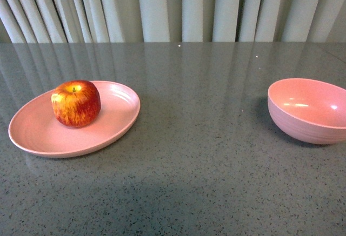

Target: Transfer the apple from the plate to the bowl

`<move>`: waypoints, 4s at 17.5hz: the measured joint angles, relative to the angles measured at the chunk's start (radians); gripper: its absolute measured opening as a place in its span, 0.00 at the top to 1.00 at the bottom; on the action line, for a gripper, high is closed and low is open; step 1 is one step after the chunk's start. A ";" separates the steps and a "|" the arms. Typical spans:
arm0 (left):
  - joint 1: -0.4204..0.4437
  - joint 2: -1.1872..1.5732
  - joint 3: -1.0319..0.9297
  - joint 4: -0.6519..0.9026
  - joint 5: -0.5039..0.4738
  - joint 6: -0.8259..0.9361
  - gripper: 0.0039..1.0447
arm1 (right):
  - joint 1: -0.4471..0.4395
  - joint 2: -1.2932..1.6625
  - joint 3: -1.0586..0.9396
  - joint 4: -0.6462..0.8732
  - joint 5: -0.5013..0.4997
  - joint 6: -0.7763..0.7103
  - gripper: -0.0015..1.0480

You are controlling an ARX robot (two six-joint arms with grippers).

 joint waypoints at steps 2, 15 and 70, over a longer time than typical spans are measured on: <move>0.000 0.000 0.000 0.000 0.000 0.000 0.06 | -0.038 0.113 0.017 0.037 -0.099 0.078 0.06; 0.000 0.000 0.000 0.000 0.000 0.000 0.06 | -0.037 1.510 0.813 0.282 0.032 0.011 0.06; 0.000 0.000 0.000 0.000 0.000 0.000 0.06 | 0.478 1.890 1.186 0.005 0.135 0.231 0.69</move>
